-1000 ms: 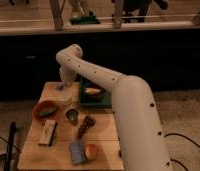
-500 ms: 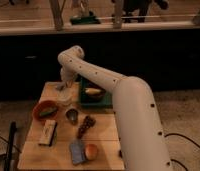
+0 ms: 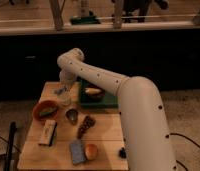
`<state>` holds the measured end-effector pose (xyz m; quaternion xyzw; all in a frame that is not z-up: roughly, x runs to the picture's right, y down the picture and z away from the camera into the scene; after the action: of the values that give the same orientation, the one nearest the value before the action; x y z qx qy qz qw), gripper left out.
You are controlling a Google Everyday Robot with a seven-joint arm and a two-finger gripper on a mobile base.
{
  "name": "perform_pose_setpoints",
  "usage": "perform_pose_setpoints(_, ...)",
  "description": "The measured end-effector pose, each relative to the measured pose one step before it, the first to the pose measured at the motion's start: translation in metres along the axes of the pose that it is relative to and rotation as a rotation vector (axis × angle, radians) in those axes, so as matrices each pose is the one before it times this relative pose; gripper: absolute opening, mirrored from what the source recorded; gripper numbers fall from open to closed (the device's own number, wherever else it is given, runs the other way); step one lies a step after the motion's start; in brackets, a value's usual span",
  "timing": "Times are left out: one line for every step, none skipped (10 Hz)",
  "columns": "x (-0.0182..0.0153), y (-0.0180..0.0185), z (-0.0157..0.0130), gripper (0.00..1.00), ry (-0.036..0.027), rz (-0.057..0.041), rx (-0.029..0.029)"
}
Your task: Place towel in paper cup
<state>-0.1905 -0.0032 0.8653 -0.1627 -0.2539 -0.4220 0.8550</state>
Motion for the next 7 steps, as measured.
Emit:
perform_pose_setpoints(-0.00404, 0.00074, 0.00094, 0.00, -0.00726, -0.00368, -0.01006)
perform_pose_setpoints(-0.00218, -0.00041, 0.00045, 0.00, -0.00472, -0.00378, -0.00855)
perform_pose_setpoints(-0.00479, -0.00217, 0.00243, 0.00, -0.00799, -0.00828, -0.01246)
perform_pose_setpoints(-0.00304, -0.00251, 0.00159, 0.00, -0.00558, -0.00397, -0.00800)
perform_pose_setpoints(-0.00201, -0.00093, 0.00133, 0.02, -0.00621, 0.00000, -0.00955)
perform_pose_setpoints(-0.00036, 0.00037, 0.00026, 0.12, -0.00521, 0.00885, -0.00840)
perform_pose_setpoints(-0.00019, 0.00037, -0.00028, 0.20, -0.00210, 0.00740, -0.00480)
